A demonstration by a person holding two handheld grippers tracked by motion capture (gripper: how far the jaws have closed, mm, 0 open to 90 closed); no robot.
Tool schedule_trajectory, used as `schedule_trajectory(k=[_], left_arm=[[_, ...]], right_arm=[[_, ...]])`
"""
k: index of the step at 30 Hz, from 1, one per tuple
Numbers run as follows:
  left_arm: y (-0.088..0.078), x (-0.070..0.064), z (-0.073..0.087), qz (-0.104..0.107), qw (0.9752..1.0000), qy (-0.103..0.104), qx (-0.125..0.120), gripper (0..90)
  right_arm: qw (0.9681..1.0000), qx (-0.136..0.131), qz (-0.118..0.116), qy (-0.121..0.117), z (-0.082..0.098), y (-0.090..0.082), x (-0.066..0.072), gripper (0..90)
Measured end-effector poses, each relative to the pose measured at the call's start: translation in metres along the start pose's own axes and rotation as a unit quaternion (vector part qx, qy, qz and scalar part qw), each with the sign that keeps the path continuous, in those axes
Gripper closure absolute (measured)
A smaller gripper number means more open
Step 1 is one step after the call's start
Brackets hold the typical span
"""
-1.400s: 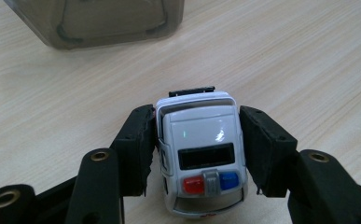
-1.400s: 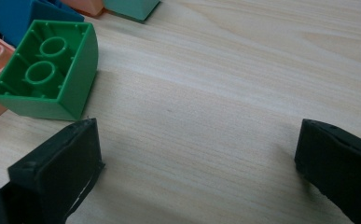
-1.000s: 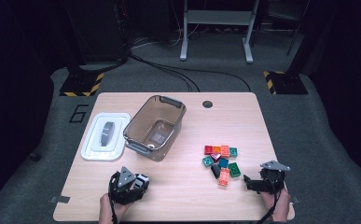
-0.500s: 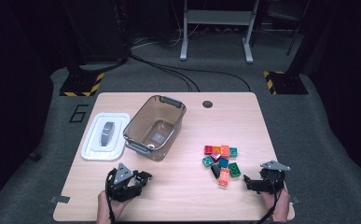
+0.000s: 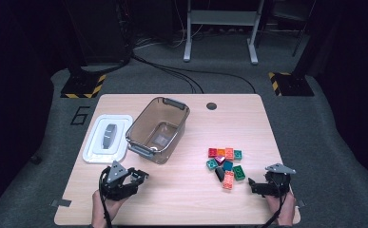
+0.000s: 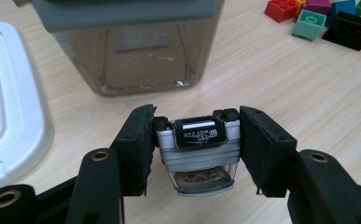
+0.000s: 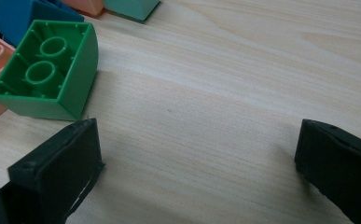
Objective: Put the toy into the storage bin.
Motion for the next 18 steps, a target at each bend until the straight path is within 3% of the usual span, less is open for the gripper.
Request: schedule_trajectory(k=[12, 18], left_arm=[[-0.015, 0.021, -0.022, -0.003, 1.0000, 0.007, -0.002, 47.4], [-0.019, 0.030, -0.031, -0.018, 0.9997, 0.014, -0.001, 47.4]], right_arm=[[1.0000, 0.000, 0.000, 0.001, 0.000, 0.000, 0.000, 0.0], [1.0000, 0.000, 0.000, 0.000, 0.000, 0.000, 0.000, 0.0]])
Point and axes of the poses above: each handheld gripper's, and its own axes: y roughly forward along the jaws, z roughly out of its underside, x roughly to its left, the point moved 2 cm from there along y, roughly forward along the jaws, and after that the axes turned 12 degrees about -z, right-handed, at the moved point
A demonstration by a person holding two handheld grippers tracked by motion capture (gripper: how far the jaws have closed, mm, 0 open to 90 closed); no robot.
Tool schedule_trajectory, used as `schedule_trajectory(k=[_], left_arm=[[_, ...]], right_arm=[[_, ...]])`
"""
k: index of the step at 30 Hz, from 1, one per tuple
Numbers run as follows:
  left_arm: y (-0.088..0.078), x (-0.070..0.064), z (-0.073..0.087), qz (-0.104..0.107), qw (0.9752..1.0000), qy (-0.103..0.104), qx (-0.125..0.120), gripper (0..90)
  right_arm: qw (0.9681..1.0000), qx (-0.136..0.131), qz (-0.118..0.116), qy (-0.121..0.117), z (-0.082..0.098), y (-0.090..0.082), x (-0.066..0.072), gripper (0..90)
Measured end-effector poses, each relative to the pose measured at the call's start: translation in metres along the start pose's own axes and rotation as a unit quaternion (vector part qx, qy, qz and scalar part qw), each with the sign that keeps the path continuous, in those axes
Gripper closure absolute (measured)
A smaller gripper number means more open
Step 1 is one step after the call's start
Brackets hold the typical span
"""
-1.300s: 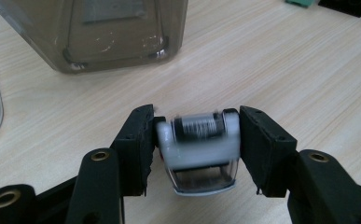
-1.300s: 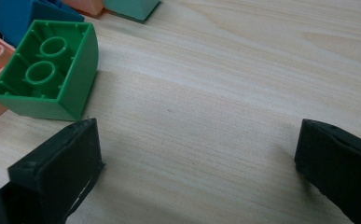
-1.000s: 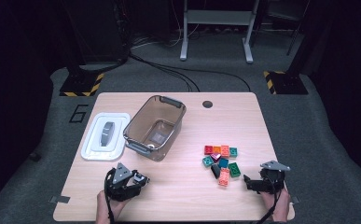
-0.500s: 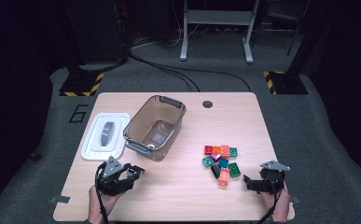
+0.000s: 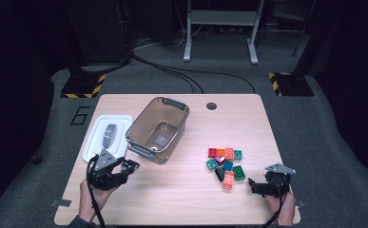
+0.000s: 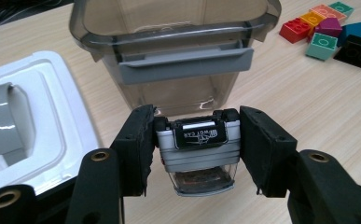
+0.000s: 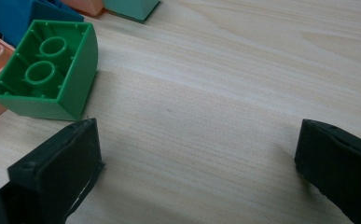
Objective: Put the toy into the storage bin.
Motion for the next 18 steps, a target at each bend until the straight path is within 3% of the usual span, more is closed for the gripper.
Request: schedule_trajectory(k=[18], left_arm=[[-0.009, 0.048, -0.021, -0.066, 0.9978, -0.010, -0.003, 47.4]], right_arm=[[1.0000, 0.000, -0.001, 0.000, 0.000, 0.000, 0.000, 0.0]])
Point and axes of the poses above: each handheld gripper's, and its own axes: y roughly forward along the jaws, z roughly out of its underside, x roughly to its left, the point moved 2 cm from there along y, roughly forward along the jaws, and after that the axes turned 12 degrees about -z, right-handed, at the moved point
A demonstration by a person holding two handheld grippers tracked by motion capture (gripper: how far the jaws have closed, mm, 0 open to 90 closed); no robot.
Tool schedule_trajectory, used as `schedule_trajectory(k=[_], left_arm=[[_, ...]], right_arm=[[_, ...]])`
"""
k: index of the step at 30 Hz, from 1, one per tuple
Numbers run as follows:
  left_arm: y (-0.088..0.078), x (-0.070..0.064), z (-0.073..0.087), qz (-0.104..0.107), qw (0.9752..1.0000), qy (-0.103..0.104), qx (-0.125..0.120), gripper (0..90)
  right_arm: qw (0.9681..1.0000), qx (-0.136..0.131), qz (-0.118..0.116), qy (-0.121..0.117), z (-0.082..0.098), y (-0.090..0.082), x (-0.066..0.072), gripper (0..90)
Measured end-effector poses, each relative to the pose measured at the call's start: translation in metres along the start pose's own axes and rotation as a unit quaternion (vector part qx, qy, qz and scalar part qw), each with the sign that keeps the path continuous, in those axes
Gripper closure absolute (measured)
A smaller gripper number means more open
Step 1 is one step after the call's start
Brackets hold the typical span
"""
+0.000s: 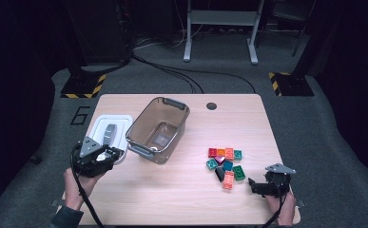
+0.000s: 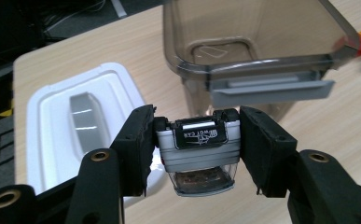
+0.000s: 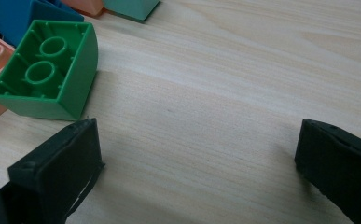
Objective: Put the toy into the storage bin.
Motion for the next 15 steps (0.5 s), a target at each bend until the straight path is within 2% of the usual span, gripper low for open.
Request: schedule_trajectory(k=[5, 10, 15], left_arm=[[0.002, 0.008, -0.011, -0.011, 0.9999, -0.002, -0.007, 47.4], [0.001, 0.015, -0.026, -0.018, 0.9998, 0.005, -0.012, 47.4], [0.001, 0.019, -0.040, -0.010, 0.9997, 0.011, -0.021, 47.4]], right_arm=[[1.0000, 0.000, 0.000, 0.000, 0.000, 0.000, 0.000, 0.0], [1.0000, 0.000, 0.000, 0.000, 0.000, 0.000, 0.000, 0.0], [1.0000, 0.000, 0.000, 0.000, 0.000, 0.000, 0.000, 0.0]])
Point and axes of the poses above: each handheld gripper's, and its own axes: y roughly forward along the jaws, z roughly out of its underside, x roughly to its left, the point moved 2 cm from there along y, roughly forward along the jaws, and after that the axes turned 12 degrees about -z, right-handed, at the moved point
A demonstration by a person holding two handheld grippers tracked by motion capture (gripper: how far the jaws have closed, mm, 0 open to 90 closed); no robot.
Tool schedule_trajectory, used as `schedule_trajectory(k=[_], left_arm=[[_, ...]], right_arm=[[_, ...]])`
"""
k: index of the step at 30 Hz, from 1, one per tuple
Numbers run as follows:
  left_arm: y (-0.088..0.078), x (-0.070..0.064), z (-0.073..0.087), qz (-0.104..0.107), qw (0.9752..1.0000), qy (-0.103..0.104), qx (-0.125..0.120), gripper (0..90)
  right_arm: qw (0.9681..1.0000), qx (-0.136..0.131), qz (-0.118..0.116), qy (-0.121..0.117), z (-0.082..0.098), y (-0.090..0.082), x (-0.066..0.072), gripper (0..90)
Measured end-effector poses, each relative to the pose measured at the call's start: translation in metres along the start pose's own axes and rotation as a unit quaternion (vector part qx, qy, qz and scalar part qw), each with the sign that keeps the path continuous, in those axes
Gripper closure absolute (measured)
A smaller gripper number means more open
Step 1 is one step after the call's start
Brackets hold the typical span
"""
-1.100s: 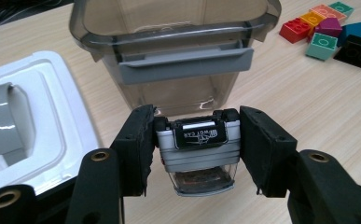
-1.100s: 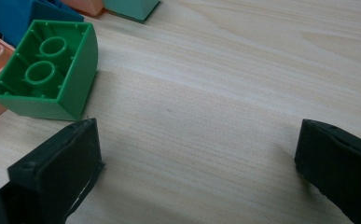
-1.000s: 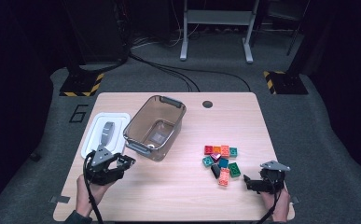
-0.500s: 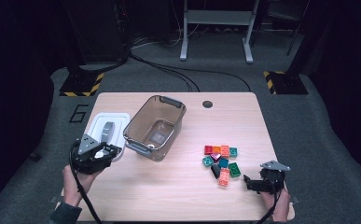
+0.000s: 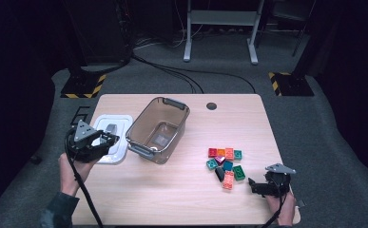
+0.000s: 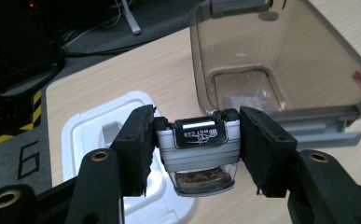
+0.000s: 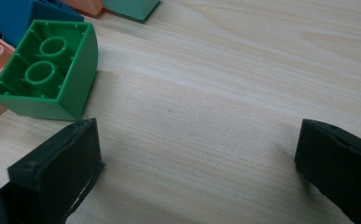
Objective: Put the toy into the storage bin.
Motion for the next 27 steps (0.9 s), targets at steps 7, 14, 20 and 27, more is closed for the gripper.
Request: schedule_trajectory(k=[7, 14, 20, 27], left_arm=[[0.008, -0.003, -0.021, 0.017, 0.9996, 0.022, -0.003, 47.4], [0.025, -0.017, -0.035, 0.039, 0.9981, 0.048, 0.006, 47.3], [0.039, -0.028, -0.043, 0.054, 0.9960, 0.068, 0.018, 47.3], [0.056, -0.037, -0.045, 0.067, 0.9934, 0.086, 0.037, 47.3]], right_arm=[[1.0000, 0.000, 0.000, 0.000, 0.000, 0.000, 0.000, 0.0], [1.0000, 0.000, 0.000, 0.000, 0.000, 0.000, 0.000, 0.0], [1.0000, 0.000, 0.000, 0.000, 0.000, 0.000, 0.000, 0.0], [1.0000, 0.000, 0.000, 0.000, 0.000, 0.000, 0.000, 0.0]])
Point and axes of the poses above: each handheld gripper's, and its own axes: y roughly forward along the jaws, z roughly out of its underside, x roughly to its left, the point moved 2 cm from there along y, roughly forward along the jaws, and after that the axes turned 12 degrees about -z, right-handed, at the moved point
